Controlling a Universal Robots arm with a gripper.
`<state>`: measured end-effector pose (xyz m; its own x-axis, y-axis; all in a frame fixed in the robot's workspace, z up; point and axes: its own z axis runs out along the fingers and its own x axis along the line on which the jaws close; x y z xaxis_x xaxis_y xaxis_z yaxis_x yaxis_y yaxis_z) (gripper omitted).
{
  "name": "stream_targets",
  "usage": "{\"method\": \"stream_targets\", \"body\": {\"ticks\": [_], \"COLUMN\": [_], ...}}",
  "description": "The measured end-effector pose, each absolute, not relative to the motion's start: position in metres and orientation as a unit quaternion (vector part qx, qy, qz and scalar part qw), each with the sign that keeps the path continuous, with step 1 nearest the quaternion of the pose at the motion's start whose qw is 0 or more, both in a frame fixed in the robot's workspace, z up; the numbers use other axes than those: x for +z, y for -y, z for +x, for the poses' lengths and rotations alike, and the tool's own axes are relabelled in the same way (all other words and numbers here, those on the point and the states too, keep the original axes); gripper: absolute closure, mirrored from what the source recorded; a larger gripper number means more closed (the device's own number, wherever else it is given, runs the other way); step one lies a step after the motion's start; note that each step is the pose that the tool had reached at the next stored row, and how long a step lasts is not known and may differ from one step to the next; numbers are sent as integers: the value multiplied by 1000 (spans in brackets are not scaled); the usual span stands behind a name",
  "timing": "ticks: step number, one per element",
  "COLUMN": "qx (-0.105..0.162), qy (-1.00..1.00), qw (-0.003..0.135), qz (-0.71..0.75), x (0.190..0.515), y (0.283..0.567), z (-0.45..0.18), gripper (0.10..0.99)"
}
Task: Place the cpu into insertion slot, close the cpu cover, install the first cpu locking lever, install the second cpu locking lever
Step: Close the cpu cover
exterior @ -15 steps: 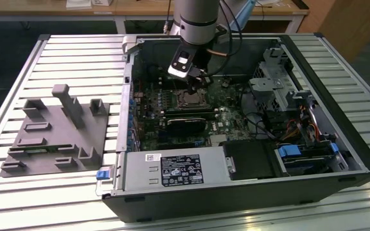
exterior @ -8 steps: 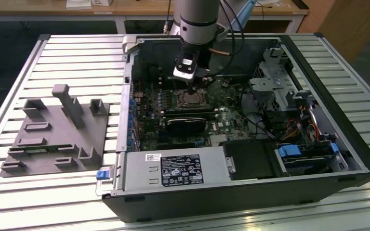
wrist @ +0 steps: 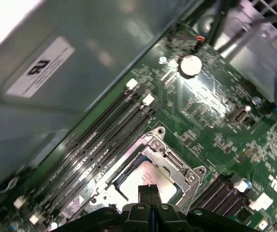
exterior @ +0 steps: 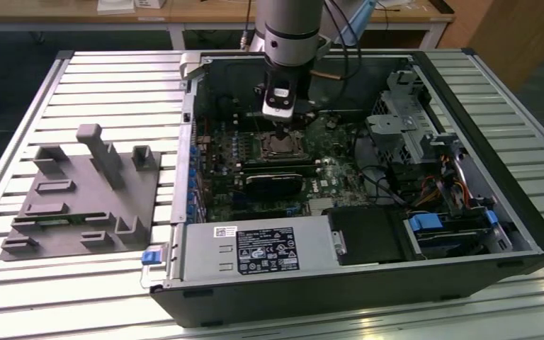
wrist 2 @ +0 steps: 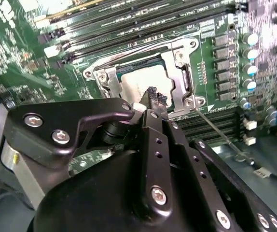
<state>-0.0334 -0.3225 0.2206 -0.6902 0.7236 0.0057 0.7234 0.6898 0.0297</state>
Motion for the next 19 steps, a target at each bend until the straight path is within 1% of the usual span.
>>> {"method": "stream_targets", "body": {"ticks": [19], "qx": [15], "qy": [-973], "qw": [1], "qz": [230], "x": [218], "y": [322], "z": [-33], "gripper": [980]}}
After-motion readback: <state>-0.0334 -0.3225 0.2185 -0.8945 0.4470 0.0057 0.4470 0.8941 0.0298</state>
